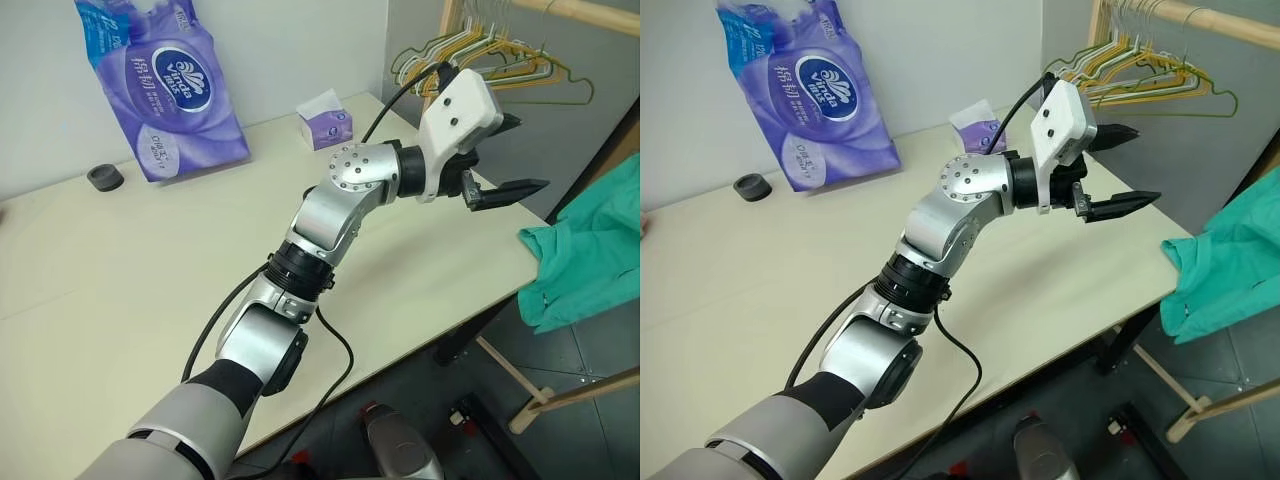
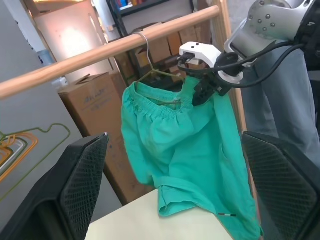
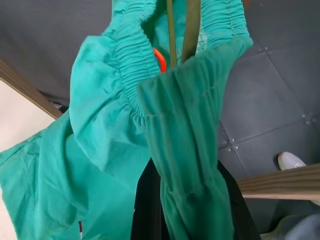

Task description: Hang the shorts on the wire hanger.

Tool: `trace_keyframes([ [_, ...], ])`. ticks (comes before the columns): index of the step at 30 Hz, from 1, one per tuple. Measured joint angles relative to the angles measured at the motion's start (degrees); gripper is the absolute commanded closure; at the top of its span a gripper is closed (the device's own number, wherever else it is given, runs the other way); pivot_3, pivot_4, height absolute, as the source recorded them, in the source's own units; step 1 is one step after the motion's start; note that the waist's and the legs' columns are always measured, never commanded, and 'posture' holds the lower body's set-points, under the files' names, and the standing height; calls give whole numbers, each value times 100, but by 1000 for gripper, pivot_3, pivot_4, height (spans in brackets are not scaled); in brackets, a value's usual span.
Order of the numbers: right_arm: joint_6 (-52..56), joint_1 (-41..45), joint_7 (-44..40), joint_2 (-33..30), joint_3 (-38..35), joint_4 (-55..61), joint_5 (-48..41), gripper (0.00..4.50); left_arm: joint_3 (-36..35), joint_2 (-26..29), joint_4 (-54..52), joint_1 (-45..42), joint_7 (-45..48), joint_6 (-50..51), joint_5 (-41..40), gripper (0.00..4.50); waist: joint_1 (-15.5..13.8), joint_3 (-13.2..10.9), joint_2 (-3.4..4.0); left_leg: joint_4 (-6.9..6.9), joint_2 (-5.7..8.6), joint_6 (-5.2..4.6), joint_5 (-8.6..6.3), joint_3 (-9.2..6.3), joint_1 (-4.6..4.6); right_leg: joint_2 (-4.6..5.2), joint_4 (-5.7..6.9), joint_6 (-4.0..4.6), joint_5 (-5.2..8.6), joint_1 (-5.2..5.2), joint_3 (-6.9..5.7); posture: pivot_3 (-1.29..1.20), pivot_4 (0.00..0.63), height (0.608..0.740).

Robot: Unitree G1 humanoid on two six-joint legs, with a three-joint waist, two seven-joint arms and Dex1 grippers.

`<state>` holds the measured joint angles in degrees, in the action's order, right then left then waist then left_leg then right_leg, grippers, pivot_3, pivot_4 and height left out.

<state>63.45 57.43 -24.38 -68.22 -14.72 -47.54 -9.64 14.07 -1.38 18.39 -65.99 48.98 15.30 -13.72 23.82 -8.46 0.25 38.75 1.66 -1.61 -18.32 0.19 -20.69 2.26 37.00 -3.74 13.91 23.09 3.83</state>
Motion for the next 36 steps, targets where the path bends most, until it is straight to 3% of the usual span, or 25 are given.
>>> trace_keyframes([
  [5, 113, 88, 70, 87, -192, 22, -69, 4500, 3, -96, -161, 0, 428, 526, -420, 16, 3, 0, 0, 2, 2, 2, -1, 16, 0, 0, -6, -15, -5, 1, 17, -440, 146, 740],
  [8, 245, 102, 311, 161, -437, 142, -79, 3752, 4, -97, -193, -8, 444, 551, -414, 0, 1, 1, 1, 2, 2, 3, -1, 20, 1, 0, -4, -16, -5, 4, 21, -440, 140, 740],
  [19, 1804, 378, 1384, 666, -1868, 2159, -261, 51, 12, -92, -157, -117, 641, 586, -422, 0, 12, 5, 8, 2, 2, 5, -3, 26, 0, -1, -2, -18, -5, 10, 28, -463, 130, 740],
  [23, 1775, 565, 1759, 822, -1937, 2857, -174, 51, 26, -75, -85, -115, 692, 565, -386, 0, 13, 9, 15, 2, 2, 5, -3, 27, -1, 0, -3, -19, -6, 11, 30, -463, 124, 740],
  [28, 253, 209, 1537, 1150, -1141, 4345, -98, 51, 32, 296, -79, 253, 434, 466, -40, 0, 148, 23, 34, 1, -2, 5, -3, 32, 5, -4, 2, -22, -7, 12, 33, -458, 123, 740],
  [33, -814, -1262, 483, 1809, -501, 5932, -594, 51, -229, 916, -72, 955, -370, 615, 316, 0, 230, 28, 10, 12, -11, 5, -3, 10, -5, -7, 9, -11, -16, 11, 18, -380, 111, 740],
  [36, -1815, -2660, -74, 2494, 308, 6912, -734, 51, -692, 1460, -606, 1812, -1153, 861, 578, 0, 189, 42, 0, 10, -15, 7, -3, -16, -4, -3, 18, 7, -29, 14, 12, -320, 103, 740],
])
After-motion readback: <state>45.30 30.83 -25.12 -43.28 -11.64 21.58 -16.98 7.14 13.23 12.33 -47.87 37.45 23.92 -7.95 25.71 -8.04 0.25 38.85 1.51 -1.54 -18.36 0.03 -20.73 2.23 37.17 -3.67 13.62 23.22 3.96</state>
